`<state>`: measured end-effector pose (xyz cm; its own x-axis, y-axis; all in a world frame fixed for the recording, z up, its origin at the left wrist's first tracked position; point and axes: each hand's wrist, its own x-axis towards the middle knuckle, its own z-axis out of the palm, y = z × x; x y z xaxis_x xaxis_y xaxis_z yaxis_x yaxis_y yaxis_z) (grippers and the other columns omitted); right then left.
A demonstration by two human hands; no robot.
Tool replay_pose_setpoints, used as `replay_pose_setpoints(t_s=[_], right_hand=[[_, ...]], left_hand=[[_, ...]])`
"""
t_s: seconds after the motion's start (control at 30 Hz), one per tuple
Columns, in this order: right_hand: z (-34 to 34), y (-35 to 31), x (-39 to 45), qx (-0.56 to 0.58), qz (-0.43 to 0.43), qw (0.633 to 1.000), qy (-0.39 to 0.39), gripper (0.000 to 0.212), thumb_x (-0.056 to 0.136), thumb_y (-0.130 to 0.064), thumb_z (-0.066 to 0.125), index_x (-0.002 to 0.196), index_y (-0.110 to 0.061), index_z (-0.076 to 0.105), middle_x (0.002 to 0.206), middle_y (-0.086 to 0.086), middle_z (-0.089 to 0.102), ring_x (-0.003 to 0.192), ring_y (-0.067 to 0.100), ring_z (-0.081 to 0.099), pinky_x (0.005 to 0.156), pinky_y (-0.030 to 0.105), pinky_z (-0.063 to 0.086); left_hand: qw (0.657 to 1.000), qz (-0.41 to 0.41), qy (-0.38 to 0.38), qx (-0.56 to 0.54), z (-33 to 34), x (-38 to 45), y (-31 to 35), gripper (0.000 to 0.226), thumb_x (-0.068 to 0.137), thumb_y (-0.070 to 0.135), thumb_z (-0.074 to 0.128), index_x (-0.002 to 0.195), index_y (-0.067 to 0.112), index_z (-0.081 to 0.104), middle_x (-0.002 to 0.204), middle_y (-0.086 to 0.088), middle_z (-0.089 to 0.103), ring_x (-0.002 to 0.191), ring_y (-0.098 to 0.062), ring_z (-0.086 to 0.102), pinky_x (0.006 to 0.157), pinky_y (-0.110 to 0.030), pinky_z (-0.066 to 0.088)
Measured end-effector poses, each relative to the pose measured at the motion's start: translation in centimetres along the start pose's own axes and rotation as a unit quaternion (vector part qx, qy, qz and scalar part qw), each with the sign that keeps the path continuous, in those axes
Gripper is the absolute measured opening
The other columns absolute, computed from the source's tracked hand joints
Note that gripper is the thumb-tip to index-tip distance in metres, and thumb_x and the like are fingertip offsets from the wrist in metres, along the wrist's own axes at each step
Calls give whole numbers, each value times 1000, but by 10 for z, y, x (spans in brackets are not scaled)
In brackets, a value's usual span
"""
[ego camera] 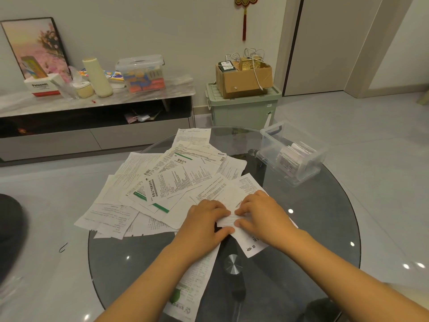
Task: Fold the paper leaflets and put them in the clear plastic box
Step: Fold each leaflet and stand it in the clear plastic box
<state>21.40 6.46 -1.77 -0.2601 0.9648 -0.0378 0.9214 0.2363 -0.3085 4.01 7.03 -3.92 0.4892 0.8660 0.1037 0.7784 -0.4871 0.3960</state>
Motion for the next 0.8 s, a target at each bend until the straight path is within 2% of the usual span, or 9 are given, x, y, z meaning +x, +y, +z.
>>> replay_pose_setpoints(t_s=[0.1,0.2,0.27,0.37,0.53,0.67,0.8], right_hand=[[-5,-1,0,-43,-24,999,-14,45,86,-50,57,126,-29,58,122,-9,57,116,13,42,95,26,33],[-7,-3,-3,-53,-33,998,-2,37,88,-49,54,120,-32,62,117,-8,62,108,14,50,90,26,36],[-8,-4,-4,-51,-35,998,11,31,91,-46,49,114,-32,65,109,-6,67,99,14,55,83,25,41],[-14,-6,-6,-47,-37,997,39,31,95,-41,41,110,-30,66,101,-4,68,90,15,59,79,29,47],[-25,-2,-7,-35,-39,994,92,29,98,-36,36,106,-25,61,104,-5,65,96,15,56,80,34,49],[-45,8,-7,-24,-29,992,117,26,98,-30,40,105,-22,64,102,-6,62,97,13,52,78,30,47],[-67,18,-5,-24,-8,991,129,23,96,-23,44,102,-20,66,98,-3,63,95,15,54,78,32,47]], left_hand=[[1000,14,3,25,-2,0,-2,41,92,41,54,130,27,54,129,13,50,122,-7,38,96,-19,19],[999,31,-4,40,-6,2,2,37,94,37,51,128,23,57,127,10,55,119,-11,44,98,-23,33],[999,36,3,39,-8,2,4,31,95,35,49,120,23,63,119,10,60,111,-11,50,91,-25,40],[999,17,45,3,-12,3,11,24,95,30,50,110,22,67,107,10,64,102,-9,55,82,-21,41],[994,-53,83,-44,-26,17,28,22,95,30,52,108,24,69,107,8,68,98,-9,60,82,-19,42],[995,-49,87,-27,-40,37,42,22,94,27,54,108,25,70,106,8,70,98,-10,61,80,-17,40],[996,-26,85,-15,-53,59,57,23,95,24,52,107,27,71,103,6,71,94,-12,61,78,-20,41]])
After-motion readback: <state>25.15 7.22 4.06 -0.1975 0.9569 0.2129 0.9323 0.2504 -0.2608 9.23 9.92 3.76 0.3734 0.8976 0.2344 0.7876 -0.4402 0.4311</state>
